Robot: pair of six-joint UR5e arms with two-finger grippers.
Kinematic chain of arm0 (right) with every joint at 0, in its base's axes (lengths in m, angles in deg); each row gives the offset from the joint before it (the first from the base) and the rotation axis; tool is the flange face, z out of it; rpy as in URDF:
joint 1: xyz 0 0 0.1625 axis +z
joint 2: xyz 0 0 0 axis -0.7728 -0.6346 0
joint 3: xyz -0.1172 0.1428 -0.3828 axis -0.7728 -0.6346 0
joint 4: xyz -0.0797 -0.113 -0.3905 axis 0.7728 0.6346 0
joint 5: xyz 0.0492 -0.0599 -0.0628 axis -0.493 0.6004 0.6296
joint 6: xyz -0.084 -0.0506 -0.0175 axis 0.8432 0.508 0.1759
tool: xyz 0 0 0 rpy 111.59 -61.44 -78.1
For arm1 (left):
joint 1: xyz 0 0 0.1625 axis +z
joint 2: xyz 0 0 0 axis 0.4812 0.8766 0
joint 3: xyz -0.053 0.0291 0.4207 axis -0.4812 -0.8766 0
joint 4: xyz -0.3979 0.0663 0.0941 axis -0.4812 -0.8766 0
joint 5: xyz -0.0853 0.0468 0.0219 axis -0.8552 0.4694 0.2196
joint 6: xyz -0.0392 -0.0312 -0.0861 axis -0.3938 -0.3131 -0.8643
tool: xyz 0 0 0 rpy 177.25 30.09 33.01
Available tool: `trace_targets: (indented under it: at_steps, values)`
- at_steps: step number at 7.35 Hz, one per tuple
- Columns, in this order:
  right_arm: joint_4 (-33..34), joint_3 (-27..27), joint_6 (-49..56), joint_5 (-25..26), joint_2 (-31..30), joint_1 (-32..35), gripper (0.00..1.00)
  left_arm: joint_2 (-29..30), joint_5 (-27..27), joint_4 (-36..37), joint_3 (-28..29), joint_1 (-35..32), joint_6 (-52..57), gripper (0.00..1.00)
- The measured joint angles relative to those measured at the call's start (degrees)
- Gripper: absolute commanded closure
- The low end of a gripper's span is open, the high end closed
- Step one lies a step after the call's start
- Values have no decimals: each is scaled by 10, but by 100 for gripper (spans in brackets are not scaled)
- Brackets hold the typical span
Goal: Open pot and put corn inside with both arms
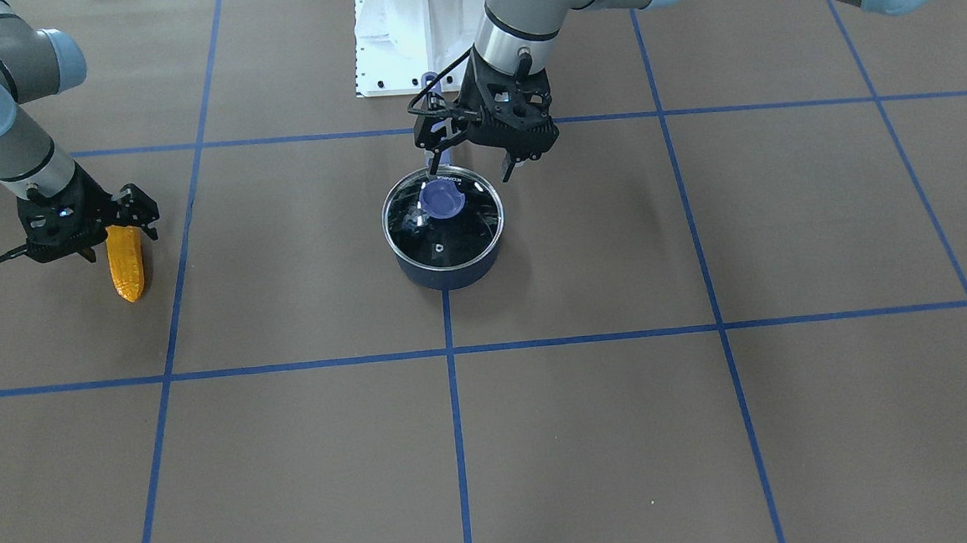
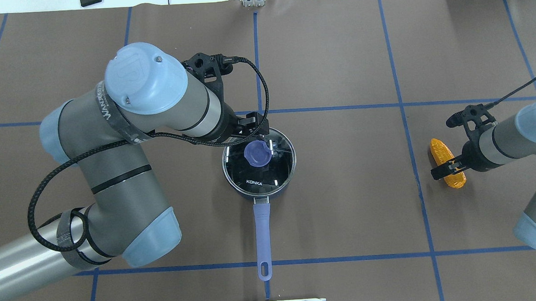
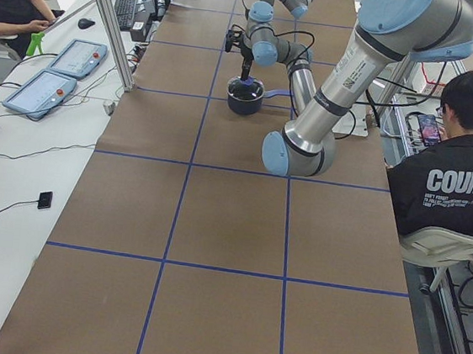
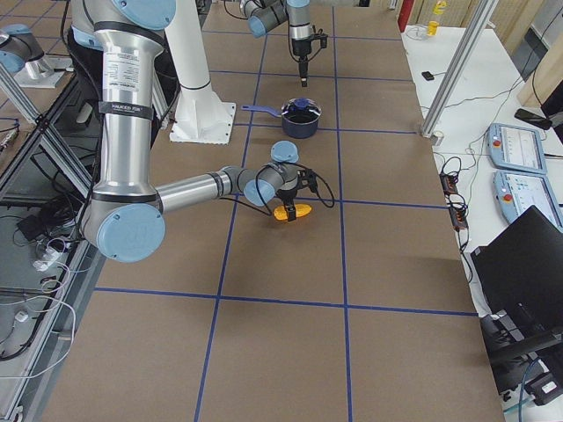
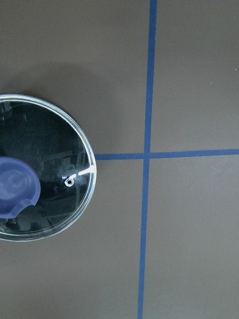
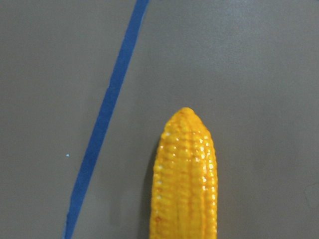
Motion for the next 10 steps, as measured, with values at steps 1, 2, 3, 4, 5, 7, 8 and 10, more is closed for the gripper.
trace_targets:
  at_steps: [1, 2, 3, 4, 5, 7, 8, 10]
  values:
    - [3, -1, 0, 2, 5, -3, 53, 0, 3, 1, 0, 4, -1, 3]
    - [6, -3, 0, 4, 8, -3, 60, 3, 4, 5, 0, 8, -1, 3]
    - [9, -6, 0, 4, 12, -3, 65, 10, 4, 13, 1, 11, -2, 3]
    - [13, -9, -1, 3, 18, -2, 65, 15, 5, 21, 2, 14, -2, 3]
    - [17, -9, -1, 1, 22, 6, 65, 21, 5, 24, 7, 18, -2, 3]
    - [46, -6, 1, -17, 40, 41, 65, 44, 18, 25, 43, 26, -1, 3]
    - [84, -4, 2, -31, 67, 61, 65, 53, 28, 25, 61, 32, 0, 3]
    - [143, -3, 4, -49, 118, 82, 65, 63, 36, 25, 85, 37, 9, 3]
